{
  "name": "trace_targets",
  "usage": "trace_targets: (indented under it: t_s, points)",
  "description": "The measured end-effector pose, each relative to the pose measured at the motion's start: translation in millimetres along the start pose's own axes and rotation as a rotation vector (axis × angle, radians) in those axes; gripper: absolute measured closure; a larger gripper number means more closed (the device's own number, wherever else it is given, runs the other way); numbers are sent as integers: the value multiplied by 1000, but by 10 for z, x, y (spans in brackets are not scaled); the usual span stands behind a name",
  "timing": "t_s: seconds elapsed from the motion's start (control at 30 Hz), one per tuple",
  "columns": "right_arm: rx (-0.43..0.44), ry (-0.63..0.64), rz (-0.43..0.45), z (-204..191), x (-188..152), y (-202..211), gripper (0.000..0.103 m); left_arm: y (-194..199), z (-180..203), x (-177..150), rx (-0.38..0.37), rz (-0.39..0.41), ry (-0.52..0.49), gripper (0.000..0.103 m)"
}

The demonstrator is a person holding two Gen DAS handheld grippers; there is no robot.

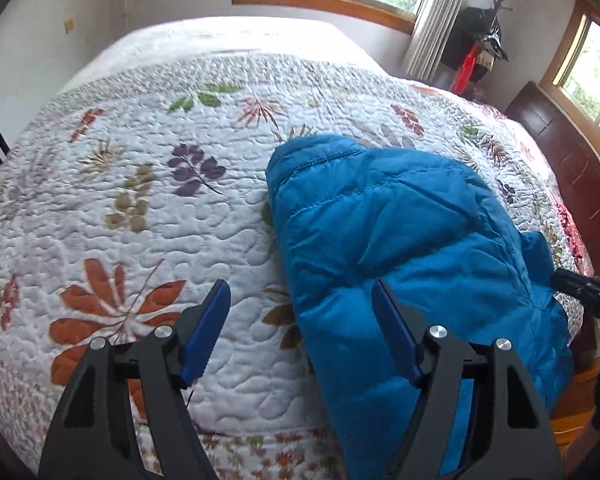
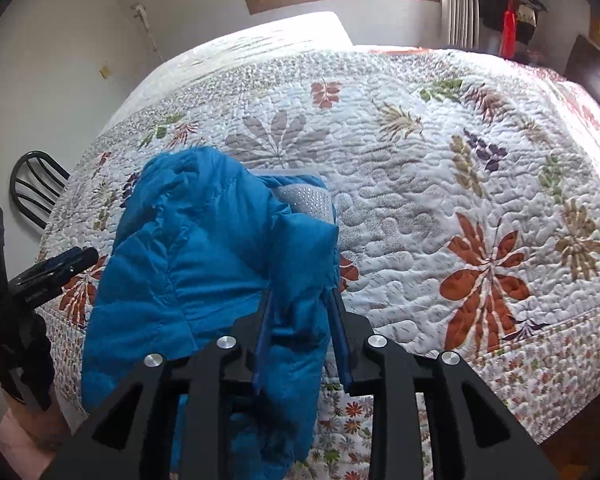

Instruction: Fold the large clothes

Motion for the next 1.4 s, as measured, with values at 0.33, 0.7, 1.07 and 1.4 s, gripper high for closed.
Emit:
trace_targets:
  t_s: [0.33, 0.7, 1.07, 1.4]
  points:
    - [57, 127, -63, -451, -366, -126, 76, 130, 452, -462, 8, 23, -152, 30]
    - [183, 41, -38, -298, -395, -103, 60, 103, 226, -438, -44, 2, -111, 27]
    - [337, -89, -76, 90, -284, -338, 19, -266, -323, -380, -305, -148, 146, 15]
    - [615, -220, -159, 112, -404, -933, 6, -583, -85, -494, -601, -231, 206, 10]
Point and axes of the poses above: each gripper's, at about its wrist camera, not at the fingertips, and y roughly against the way its jaws point, z to its right, x to its top, the point moved 8 cm from there along -y, roughly the way its jaws point, and after that the axes turned 4 degrees about -x, right-handed, at the moved point
